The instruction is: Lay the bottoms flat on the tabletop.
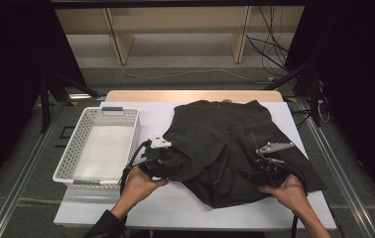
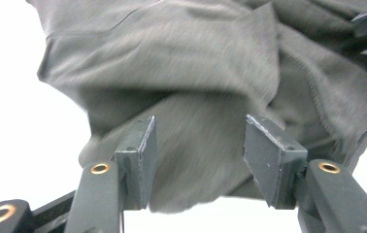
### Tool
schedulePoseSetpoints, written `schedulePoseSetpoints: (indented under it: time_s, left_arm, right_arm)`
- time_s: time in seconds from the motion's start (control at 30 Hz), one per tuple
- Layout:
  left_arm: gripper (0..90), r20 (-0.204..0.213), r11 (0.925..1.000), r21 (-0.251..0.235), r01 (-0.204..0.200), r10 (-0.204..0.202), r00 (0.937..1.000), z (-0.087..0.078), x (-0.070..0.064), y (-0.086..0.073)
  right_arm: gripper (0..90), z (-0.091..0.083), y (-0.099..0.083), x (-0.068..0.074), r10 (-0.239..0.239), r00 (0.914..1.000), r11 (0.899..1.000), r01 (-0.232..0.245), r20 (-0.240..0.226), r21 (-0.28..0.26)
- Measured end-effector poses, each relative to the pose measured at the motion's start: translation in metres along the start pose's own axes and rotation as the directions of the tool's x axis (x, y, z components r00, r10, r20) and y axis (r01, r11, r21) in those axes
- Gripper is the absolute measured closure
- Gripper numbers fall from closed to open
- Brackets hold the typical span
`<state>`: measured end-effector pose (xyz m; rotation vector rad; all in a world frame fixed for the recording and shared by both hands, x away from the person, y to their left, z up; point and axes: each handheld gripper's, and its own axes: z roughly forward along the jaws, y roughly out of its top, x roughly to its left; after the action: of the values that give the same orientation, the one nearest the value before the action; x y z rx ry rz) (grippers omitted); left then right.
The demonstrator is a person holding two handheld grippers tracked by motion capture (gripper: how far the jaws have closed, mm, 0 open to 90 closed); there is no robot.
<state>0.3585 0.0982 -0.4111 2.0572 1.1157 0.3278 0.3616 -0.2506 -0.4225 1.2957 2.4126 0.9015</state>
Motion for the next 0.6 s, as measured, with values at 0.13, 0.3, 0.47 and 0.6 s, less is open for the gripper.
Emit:
schedulePoseSetpoints:
  time_s: [0.13,0.3,0.47,0.6]
  left_arm:
    - [42.8,-0.050,0.9968,0.074,0.032,-0.029,0.9984,0.019,0.000,-0.024]
    - [38.1,-0.029,0.9921,0.122,0.029,-0.026,0.9993,0.050,-0.003,-0.034]
    - [70.7,0.023,0.9949,0.101,-0.005,0.003,0.9997,0.046,-0.003,-0.031]
    - [85.5,0.053,0.9957,0.090,-0.021,0.016,0.9985,0.020,-0.002,-0.026]
  right_arm:
    - [38.3,0.003,0.001,0.003,-0.011,0.9999,1.000,0.011,-0.001,0.004]
    - [38.3,0.006,0.002,0.006,-0.018,0.9998,1.000,0.018,-0.007,0.013]
    - [38.3,0.006,0.002,0.006,-0.024,0.9997,1.000,0.024,-0.005,0.015]
    - [38.5,0.004,0.002,0.003,-0.013,0.9999,1.000,0.013,-0.002,0.010]
